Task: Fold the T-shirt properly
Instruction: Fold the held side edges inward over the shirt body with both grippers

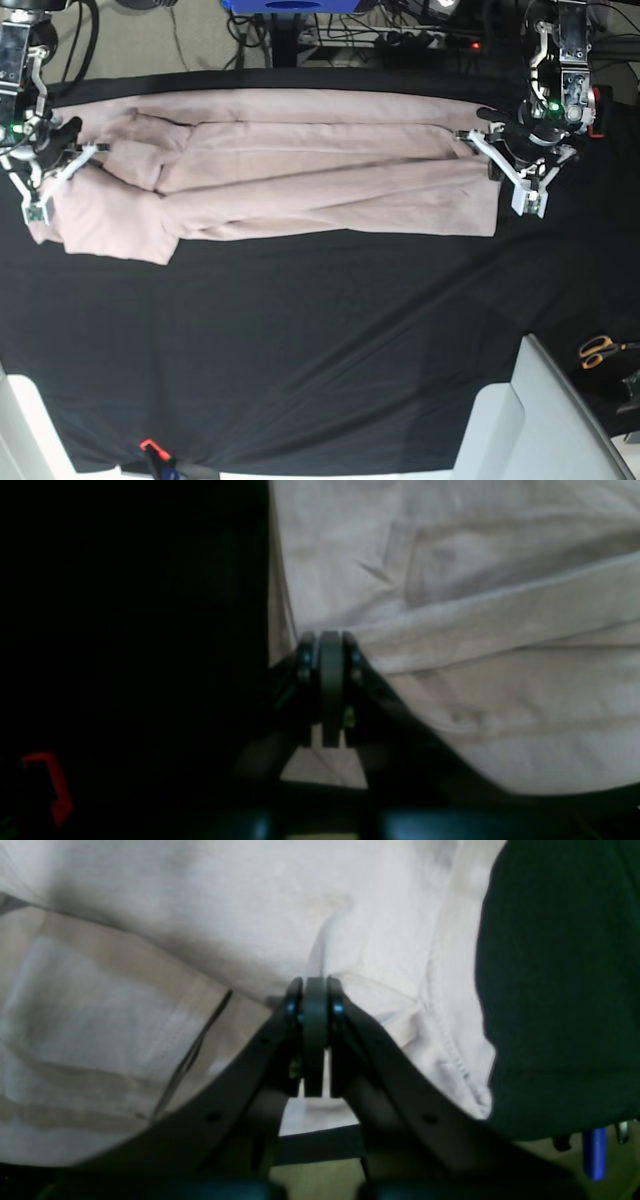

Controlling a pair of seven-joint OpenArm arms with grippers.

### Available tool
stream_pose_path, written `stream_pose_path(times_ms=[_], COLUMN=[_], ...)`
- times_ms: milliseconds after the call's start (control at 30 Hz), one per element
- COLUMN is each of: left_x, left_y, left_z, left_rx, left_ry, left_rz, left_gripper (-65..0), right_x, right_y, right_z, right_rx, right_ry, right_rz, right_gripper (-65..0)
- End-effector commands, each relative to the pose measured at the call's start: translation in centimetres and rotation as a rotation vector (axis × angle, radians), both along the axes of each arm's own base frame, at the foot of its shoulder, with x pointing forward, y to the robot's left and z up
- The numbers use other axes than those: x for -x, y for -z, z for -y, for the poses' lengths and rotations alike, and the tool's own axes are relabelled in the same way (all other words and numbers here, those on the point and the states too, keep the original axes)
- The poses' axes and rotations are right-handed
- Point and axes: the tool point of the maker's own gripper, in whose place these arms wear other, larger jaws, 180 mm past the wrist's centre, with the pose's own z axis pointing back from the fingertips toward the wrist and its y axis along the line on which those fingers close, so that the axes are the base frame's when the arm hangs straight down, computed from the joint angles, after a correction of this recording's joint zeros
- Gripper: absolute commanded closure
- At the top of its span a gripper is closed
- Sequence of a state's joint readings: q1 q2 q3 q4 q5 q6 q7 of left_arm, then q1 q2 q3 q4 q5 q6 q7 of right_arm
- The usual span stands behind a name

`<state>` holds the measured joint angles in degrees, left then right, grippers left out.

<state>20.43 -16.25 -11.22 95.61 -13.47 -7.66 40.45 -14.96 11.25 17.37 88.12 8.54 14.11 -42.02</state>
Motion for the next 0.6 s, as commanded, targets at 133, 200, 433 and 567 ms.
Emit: stream_pose_path(times_ms=[133, 200, 433, 567], left_x=[-1.26, -1.39, -1.40, -1.23], left_y=[-1.28, -1.36, -1.30, -0.96], left_z=[-0.59, -0.59, -0.64, -0.77], left_rx=[-0.019, -0.019, -0.021, -0.020], left_ry=[0.005, 0.005, 0.004, 0.000], left_rz=[0.051, 0.054, 0.052, 0.042], left_gripper=[0.0, 0.0, 0.0, 0.0], right_x=[-0.77, -0.77, -0.21, -0.12], right_y=[-0.87, -0.87, -0.60, -0.52], right_z=[0.74, 0.74, 0.76, 0.64], right_rx=[0.023, 0.023, 0.025, 0.022], right_ry=[-0.004, -0.004, -0.005, -0.004], right_rz=[0.032, 0.032, 0.019, 0.017], right_gripper=[0.0, 0.0, 0.0, 0.0])
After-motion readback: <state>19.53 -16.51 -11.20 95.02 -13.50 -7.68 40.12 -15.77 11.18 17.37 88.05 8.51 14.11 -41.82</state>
